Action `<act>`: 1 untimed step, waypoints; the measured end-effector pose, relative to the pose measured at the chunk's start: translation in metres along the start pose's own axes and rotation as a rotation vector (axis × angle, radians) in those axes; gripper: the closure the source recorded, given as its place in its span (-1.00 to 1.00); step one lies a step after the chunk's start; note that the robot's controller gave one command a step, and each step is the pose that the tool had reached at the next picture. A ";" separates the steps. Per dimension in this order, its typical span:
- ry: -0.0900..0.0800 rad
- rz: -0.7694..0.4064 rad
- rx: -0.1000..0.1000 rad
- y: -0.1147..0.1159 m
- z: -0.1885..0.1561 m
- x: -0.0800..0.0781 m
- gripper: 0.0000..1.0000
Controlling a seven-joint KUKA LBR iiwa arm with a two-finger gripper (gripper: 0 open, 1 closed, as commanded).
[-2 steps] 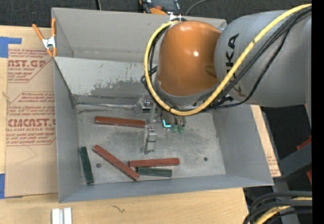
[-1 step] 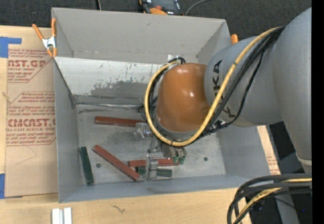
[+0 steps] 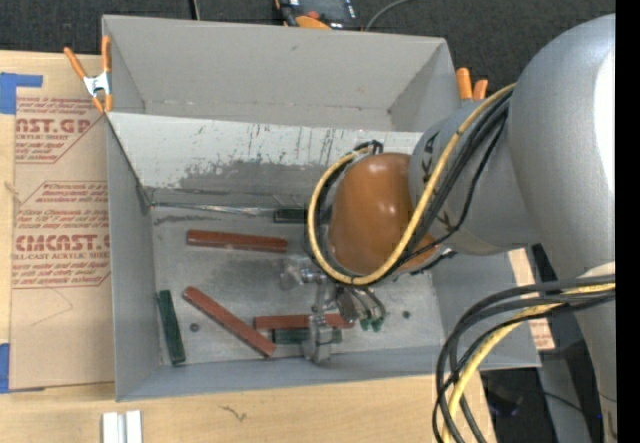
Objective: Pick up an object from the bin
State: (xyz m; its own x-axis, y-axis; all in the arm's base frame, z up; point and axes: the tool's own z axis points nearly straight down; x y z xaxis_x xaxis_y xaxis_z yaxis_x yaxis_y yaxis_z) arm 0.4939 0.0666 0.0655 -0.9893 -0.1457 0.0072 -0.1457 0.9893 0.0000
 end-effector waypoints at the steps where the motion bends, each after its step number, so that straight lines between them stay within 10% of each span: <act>1: -0.007 0.207 0.001 -0.092 -0.004 0.018 -1.00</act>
Offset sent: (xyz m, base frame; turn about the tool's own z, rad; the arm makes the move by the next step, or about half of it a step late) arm -0.0041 -0.0907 0.0045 0.2014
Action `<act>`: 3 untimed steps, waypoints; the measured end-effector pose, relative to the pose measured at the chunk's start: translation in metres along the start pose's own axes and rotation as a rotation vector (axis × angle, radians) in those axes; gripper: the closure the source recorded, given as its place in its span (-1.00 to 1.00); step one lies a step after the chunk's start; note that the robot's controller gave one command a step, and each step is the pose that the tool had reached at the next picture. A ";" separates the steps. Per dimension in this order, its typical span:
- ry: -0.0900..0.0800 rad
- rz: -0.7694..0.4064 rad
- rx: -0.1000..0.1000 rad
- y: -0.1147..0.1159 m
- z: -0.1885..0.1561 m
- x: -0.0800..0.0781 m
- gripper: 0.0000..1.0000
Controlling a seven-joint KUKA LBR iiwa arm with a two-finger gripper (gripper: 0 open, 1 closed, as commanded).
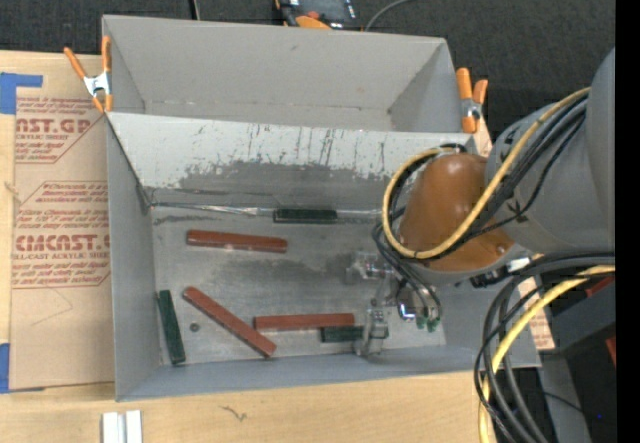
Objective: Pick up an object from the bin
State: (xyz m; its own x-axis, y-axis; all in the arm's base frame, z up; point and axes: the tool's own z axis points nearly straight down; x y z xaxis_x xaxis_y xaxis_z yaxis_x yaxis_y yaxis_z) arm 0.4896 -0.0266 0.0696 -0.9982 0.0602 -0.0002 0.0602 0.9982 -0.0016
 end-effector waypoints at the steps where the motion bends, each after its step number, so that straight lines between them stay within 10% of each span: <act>1: 0.002 0.214 -0.005 0.070 0.000 0.008 -1.00; 2: 0.002 0.217 -0.003 0.068 0.000 0.008 1.00; 3: -0.010 0.173 -0.005 0.074 -0.115 -0.031 1.00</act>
Offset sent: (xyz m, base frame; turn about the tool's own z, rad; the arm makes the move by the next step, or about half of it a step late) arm -0.0032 0.0674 0.0004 0.2175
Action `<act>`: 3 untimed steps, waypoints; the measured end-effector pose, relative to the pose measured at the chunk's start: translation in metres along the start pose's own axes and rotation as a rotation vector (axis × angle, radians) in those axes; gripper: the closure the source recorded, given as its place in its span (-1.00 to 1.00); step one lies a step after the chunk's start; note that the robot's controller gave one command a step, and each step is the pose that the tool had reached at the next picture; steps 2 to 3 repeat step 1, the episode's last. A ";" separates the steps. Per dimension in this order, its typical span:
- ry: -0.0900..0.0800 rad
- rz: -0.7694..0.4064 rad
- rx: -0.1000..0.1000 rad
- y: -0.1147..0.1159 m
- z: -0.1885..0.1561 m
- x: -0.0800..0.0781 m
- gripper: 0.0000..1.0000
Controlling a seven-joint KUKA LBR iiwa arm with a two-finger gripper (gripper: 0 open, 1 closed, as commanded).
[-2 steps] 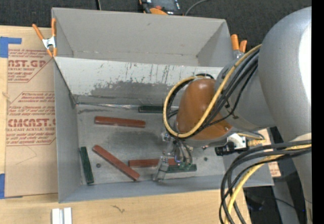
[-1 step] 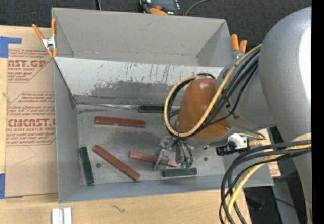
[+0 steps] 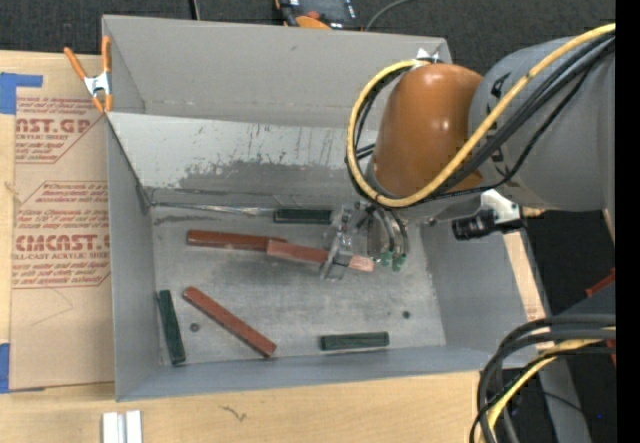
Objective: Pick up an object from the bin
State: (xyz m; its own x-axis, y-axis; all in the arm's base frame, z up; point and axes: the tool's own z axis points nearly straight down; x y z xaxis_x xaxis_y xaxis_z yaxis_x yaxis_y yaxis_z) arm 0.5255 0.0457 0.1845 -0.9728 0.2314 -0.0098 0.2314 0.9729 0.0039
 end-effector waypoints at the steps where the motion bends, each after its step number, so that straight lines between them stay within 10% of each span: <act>1: 0.000 0.008 0.000 0.002 -0.096 -0.008 1.00; 3: 0.000 0.008 0.000 0.002 -0.096 -0.008 1.00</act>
Offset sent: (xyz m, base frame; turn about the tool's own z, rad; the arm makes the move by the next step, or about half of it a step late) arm 0.0055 -0.0006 0.0916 0.0090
